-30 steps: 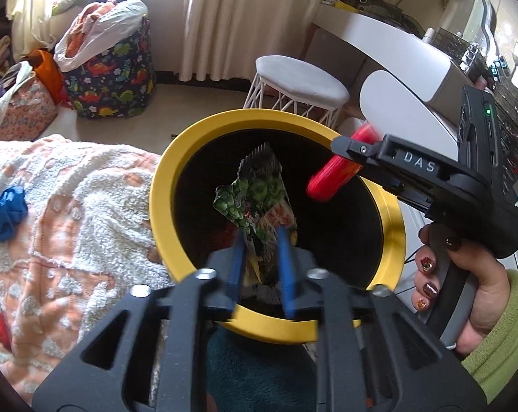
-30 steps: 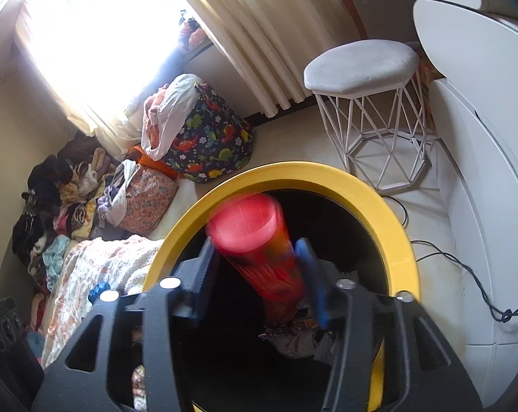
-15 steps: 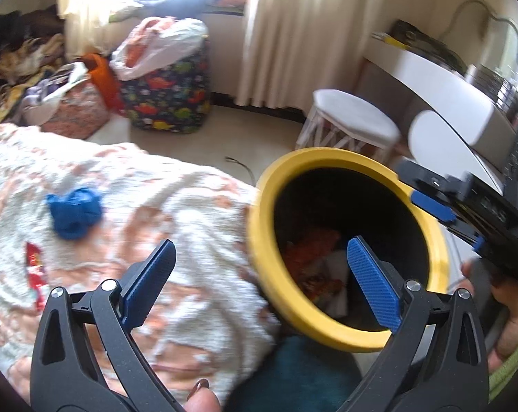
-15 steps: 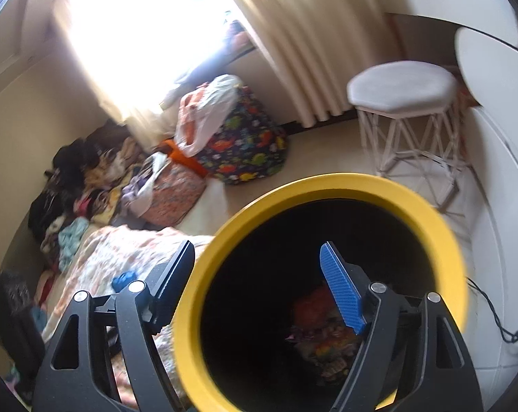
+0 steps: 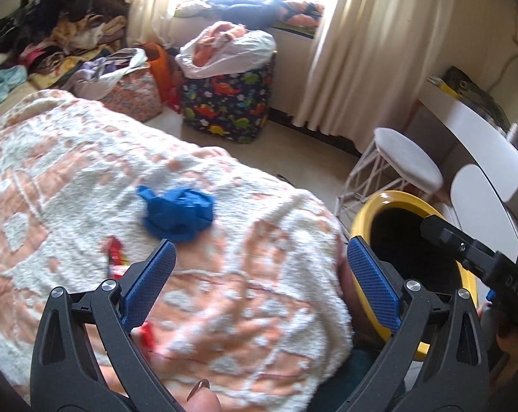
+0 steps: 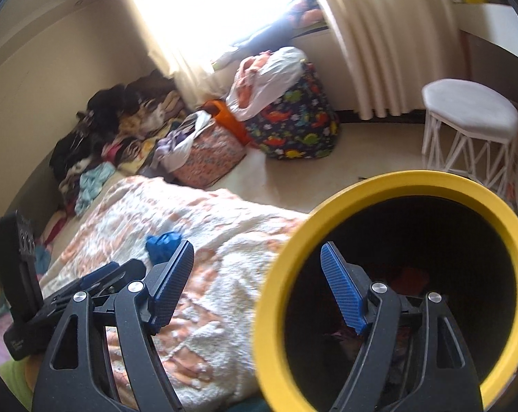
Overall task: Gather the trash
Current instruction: 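Move both tools back to the bed toward the red wrapper and blue glove, then grasp red wrapper with left gripper while right gripper grasps blue glove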
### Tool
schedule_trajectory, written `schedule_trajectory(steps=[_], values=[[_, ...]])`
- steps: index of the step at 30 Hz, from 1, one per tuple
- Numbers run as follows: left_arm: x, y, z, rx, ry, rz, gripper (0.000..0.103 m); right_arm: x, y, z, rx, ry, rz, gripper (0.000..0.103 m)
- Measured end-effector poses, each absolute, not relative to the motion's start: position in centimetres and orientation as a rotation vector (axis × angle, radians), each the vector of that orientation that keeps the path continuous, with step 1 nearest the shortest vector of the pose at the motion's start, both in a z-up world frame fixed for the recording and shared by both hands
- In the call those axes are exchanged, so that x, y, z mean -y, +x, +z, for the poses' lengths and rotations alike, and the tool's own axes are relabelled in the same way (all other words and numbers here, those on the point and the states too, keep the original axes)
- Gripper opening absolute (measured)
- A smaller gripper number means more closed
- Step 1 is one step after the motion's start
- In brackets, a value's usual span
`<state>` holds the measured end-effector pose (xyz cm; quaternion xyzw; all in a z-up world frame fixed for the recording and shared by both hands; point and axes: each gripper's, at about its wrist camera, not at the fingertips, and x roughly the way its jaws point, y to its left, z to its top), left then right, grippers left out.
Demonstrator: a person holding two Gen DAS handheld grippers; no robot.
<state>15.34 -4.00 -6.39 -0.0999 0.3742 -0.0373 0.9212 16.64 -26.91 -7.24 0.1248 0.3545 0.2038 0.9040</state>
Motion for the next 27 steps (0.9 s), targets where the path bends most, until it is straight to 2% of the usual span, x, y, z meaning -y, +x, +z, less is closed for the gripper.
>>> schedule_trajectory(steps=[15,19,21,27], values=[[-4.1,14.2,-8.7,-0.809,-0.315,0.045,0.091,17.1,19.9,-8.0,-0.809,0.137,0.580,0.074],[-5.6,13.7,-9.9,-0.842,-0.351,0.036,0.077,14.9,21.1,-9.0,-0.849,0.124,0.617,0.074],[-5.9,13.7,-10.4,-0.855,-0.366,0.024,0.066,13.6,21.8,-9.5,-0.876,0.124,0.635,0.074],[-5.6,13.4,-12.1,-0.903,-0.405,-0.015,0.052,9.8,23.6,-11.6,-0.944,0.053,0.665,0.073]])
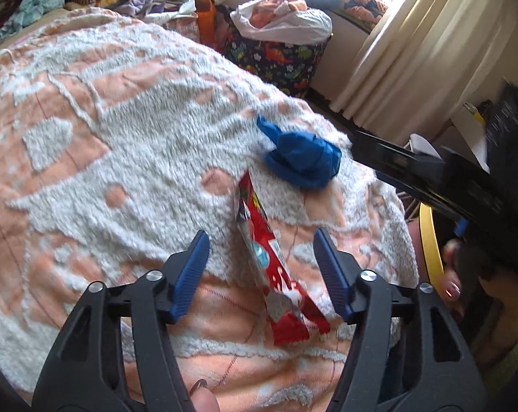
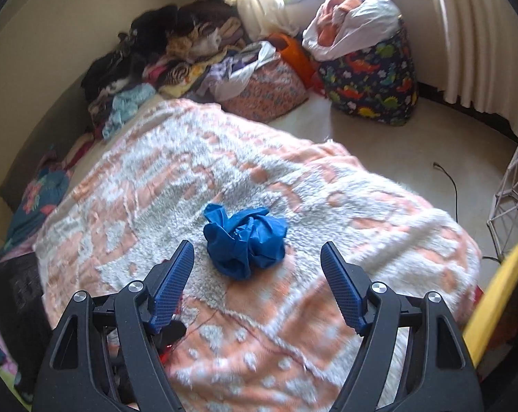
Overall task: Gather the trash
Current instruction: 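Grasp red wrapper with left gripper while right gripper grasps blue glove, then carry the red wrapper and blue glove over the yellow bin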
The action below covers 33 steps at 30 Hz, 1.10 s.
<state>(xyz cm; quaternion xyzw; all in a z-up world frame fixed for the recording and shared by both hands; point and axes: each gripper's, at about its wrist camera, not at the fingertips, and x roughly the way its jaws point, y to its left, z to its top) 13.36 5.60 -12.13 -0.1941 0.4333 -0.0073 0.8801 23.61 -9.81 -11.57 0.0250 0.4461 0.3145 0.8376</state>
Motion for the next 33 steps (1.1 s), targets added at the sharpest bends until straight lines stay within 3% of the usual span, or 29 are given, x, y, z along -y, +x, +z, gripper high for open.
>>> schedule_trajectory(steps=[4,6,8,11,17,33], values=[[-5.4,13.3,-12.6,-0.916,-0.399,-0.022,0.046,8.5,24.8,-13.2,-0.991,0.031,0.660,0.068],[-5.4,13.3,-12.7,-0.918,-0.397,-0.016,0.038,7.9,25.3,-14.1,-1.010,0.013,0.655,0.059],[-5.4,13.3,-12.8,-0.921,-0.396,-0.016,0.029,7.8,25.4,-14.4,-1.004,0.014,0.669,0.043],[-5.3,13.5,-12.8,-0.921,-0.388,-0.012,0.023,8.5,25.2,-14.0,-0.984,0.032,0.687,0.027],[-4.4,14.6,-12.0,-0.906,-0.375,-0.040,0.010,11.9,24.1,-12.2,-0.922,0.091,0.664,0.019],[4.6,15.9,-7.7,-0.832,-0.267,-0.215,0.009,25.1,18.9,-7.6,-0.768,0.191,0.516,0.016]])
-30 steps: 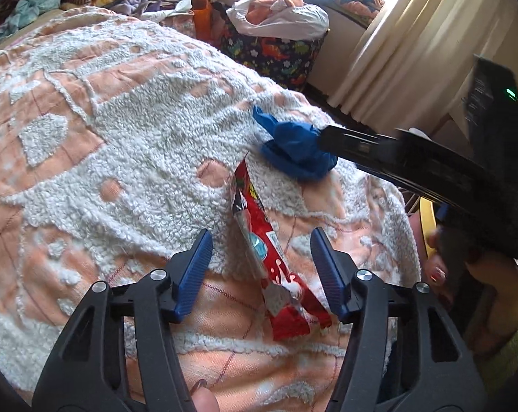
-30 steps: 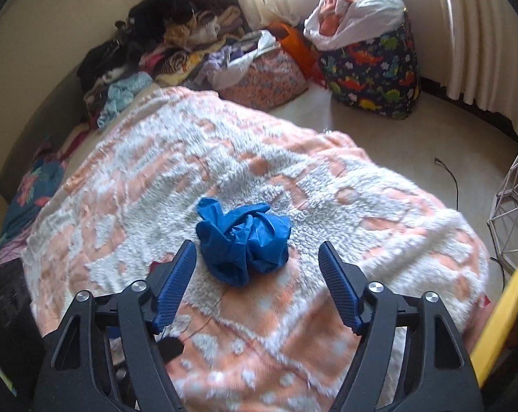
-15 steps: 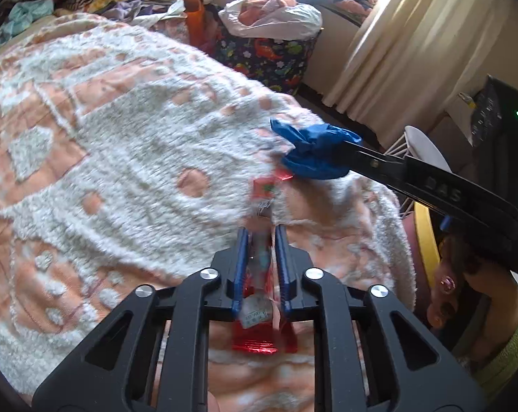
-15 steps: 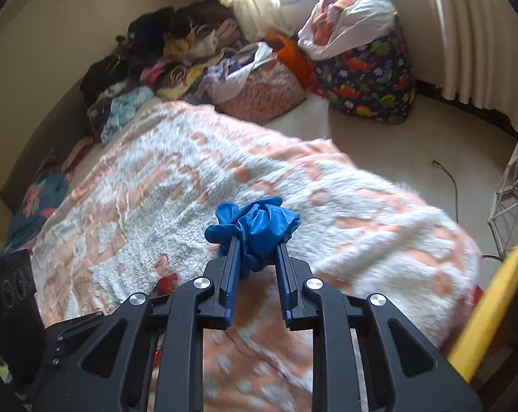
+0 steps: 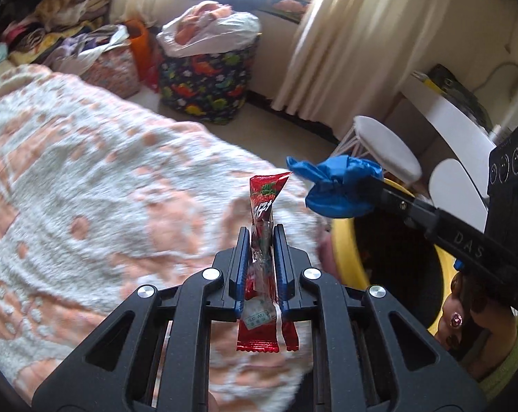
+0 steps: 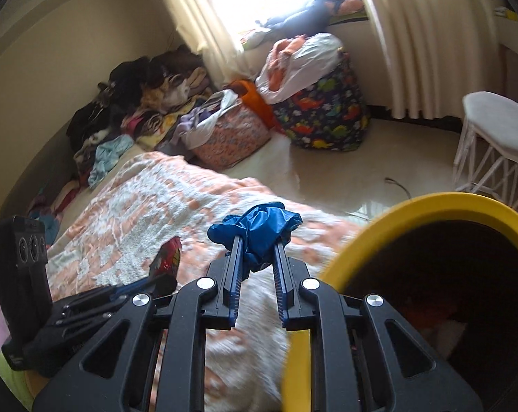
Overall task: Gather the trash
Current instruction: 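Carry the red wrapper and blue glove over the yellow bin, then open both grippers to drop the wrapper and glove into the bin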
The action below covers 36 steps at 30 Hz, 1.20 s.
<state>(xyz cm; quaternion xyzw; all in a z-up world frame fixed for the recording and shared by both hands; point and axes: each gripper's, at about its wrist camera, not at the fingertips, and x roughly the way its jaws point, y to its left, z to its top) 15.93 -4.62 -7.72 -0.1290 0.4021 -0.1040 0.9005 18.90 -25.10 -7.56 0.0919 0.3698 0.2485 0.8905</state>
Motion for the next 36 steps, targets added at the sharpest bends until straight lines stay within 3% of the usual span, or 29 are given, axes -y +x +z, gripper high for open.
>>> schedule_trajectory(steps=[25,30,34,36], values=[[17.7,16.8,-7.2,-0.854,-0.096,-0.421,0.009,38.2,15.1,-8.6,-0.785,0.350,0.236,0.019],[19.6,17.4,-7.4,-0.856,-0.066,-0.447,0.010,39.4,14.5,-8.4,-0.785,0.361,0.198,0.032],[20.3,17.5,-7.2,-0.851,-0.057,-0.452,0.025,40.1,13.8,-8.1,-0.776,0.360,0.172,0.043],[20.3,17.3,-7.0,-0.841,-0.055,-0.449,0.044,40.4,13.3,-7.8,-0.769,0.359,0.162,0.049]])
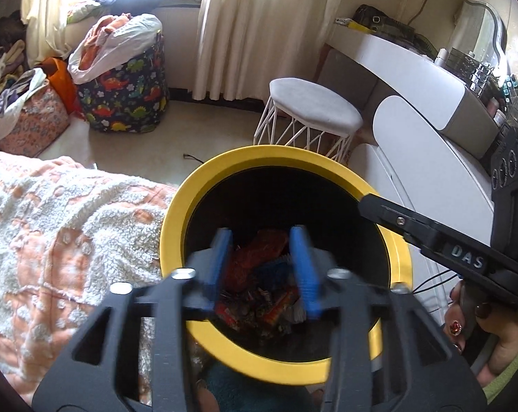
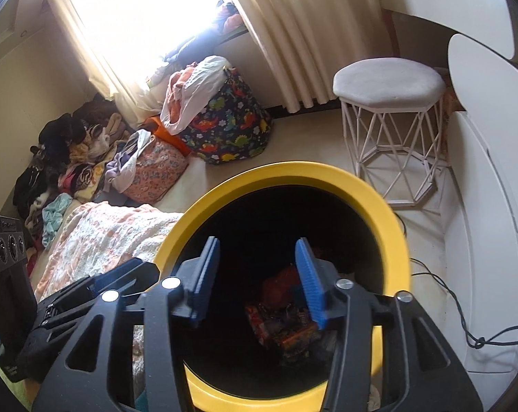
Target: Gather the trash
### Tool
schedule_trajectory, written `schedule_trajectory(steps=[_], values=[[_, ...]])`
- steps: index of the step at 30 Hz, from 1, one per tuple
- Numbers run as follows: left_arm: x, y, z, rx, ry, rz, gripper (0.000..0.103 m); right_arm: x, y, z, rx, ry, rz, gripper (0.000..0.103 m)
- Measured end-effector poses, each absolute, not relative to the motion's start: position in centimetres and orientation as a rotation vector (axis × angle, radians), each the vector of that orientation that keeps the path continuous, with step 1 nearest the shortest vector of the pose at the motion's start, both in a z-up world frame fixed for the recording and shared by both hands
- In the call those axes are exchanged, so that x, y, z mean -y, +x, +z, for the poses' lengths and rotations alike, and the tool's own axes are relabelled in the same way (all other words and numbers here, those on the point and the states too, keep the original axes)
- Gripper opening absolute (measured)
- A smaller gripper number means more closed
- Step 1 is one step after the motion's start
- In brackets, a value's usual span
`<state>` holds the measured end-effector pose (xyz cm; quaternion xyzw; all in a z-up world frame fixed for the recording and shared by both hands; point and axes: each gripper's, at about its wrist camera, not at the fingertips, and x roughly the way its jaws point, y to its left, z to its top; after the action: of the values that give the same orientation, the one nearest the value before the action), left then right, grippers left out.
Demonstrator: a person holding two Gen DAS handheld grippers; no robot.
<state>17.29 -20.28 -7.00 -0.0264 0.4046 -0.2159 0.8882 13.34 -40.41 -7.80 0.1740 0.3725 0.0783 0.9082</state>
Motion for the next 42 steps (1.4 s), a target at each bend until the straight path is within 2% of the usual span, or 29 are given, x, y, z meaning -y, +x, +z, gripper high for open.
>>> schedule_trajectory(steps=[2,3,5,9,13,16,30,42], values=[[20.1,17.0,-6.8,-0.831,-0.057,-0.446,0.050,40.7,12.8,-7.7,-0.762,0.360,0.156,0.053],[20.0,16.9,-6.7,-0.828,-0.054,-0.440,0.059,40.7,12.5,-7.6,-0.758,0.356,0.150,0.056],[19.6,16.6,-6.4,-0.815,-0.052,-0.420,0.075,40.7,12.0,-7.3,-0.744,0.350,0.139,0.070],[18.6,15.8,-5.8,-0.787,-0.052,-0.377,0.092,40.4,10.6,-6.7,-0.717,0.330,0.120,0.085],[17.0,14.8,-5.0,-0.767,-0.072,-0.340,0.092,39.9,9.5,-6.1,-0.696,0.303,0.111,0.095],[15.7,14.0,-4.4,-0.749,-0.087,-0.311,0.092,39.3,8.4,-5.7,-0.667,0.282,0.099,0.096],[9.8,8.9,-3.2,-0.664,-0.098,-0.168,0.092,34.8,4.0,-4.1,-0.508,0.159,0.109,0.096],[6.6,3.9,-1.9,-0.511,-0.057,-0.074,0.092,30.6,-1.3,-3.1,-0.263,0.057,0.088,0.096]])
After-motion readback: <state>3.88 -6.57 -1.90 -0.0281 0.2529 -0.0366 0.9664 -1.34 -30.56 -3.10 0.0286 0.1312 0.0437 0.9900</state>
